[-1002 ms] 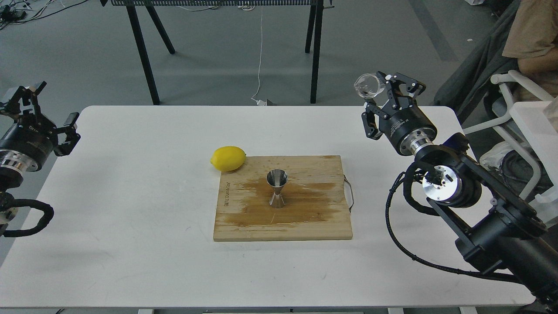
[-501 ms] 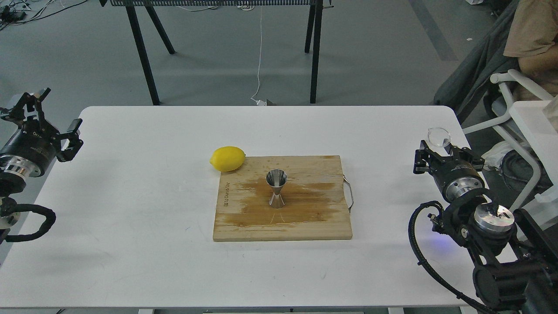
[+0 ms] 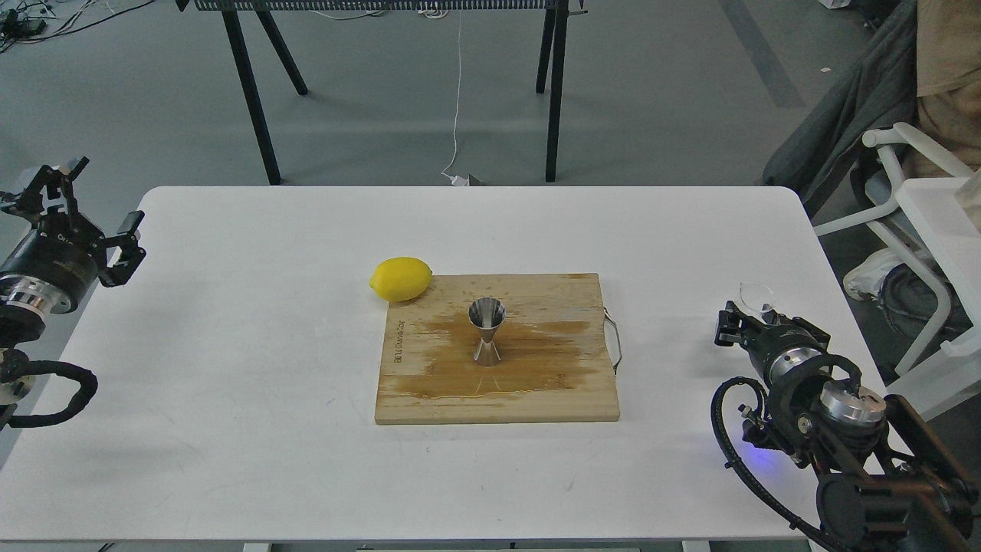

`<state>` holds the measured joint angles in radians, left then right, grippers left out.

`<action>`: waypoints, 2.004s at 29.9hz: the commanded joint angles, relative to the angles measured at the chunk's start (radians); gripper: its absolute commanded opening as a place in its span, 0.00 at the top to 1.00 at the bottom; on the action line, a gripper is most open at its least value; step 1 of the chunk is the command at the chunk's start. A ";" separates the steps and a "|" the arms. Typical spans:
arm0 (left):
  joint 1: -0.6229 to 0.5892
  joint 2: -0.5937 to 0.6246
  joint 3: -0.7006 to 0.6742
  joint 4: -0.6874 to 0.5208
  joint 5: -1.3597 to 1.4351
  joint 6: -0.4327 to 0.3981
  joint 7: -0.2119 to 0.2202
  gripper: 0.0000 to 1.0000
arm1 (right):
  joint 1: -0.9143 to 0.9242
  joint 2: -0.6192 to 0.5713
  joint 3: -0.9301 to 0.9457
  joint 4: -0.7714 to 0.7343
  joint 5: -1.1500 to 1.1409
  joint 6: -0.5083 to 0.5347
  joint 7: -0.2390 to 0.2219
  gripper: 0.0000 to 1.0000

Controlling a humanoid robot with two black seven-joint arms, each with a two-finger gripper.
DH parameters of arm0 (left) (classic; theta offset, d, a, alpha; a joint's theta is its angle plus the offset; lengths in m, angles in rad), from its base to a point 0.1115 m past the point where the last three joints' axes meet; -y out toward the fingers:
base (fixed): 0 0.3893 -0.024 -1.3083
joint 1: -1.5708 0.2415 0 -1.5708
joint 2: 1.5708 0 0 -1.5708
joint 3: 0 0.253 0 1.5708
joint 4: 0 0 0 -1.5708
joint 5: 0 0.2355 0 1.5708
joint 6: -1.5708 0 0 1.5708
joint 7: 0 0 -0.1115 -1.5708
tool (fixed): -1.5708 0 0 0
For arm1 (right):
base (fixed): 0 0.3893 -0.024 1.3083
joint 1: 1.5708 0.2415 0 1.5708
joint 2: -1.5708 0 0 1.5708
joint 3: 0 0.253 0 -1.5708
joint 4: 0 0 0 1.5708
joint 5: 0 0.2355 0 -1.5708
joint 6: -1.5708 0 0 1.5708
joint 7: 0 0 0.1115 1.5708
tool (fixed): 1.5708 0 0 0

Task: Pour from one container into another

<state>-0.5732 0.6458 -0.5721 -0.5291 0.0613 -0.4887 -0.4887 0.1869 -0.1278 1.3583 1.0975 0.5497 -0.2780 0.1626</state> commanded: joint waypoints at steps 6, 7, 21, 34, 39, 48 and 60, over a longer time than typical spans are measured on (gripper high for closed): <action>-0.001 0.000 0.000 0.000 0.000 0.000 0.000 0.05 | 0.003 0.011 -0.019 -0.015 -0.001 -0.024 -0.003 0.63; -0.001 0.000 0.000 0.000 0.000 0.000 0.000 0.05 | 0.003 0.016 -0.021 -0.015 -0.002 -0.033 -0.003 0.63; 0.001 0.000 0.000 0.000 0.000 0.000 0.000 0.05 | 0.008 0.016 -0.036 -0.025 -0.005 -0.052 -0.006 0.57; 0.003 -0.002 0.000 -0.002 0.000 0.000 0.000 0.05 | 0.011 0.016 -0.050 -0.012 -0.004 -0.052 -0.006 0.33; 0.004 -0.002 0.000 -0.002 0.000 0.000 0.000 0.05 | 0.011 0.016 -0.050 -0.005 -0.002 -0.052 -0.005 0.24; 0.004 0.000 0.000 0.000 0.000 0.000 0.000 0.05 | -0.006 0.010 -0.047 0.073 -0.002 -0.067 -0.001 0.12; 0.007 0.003 0.001 0.000 0.000 0.000 0.000 0.05 | -0.023 -0.041 -0.061 0.208 -0.031 -0.047 -0.005 0.01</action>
<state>-0.5649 0.6474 -0.5710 -0.5292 0.0616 -0.4887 -0.4887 0.1572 -0.1460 1.3099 1.2832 0.5378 -0.3407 0.1641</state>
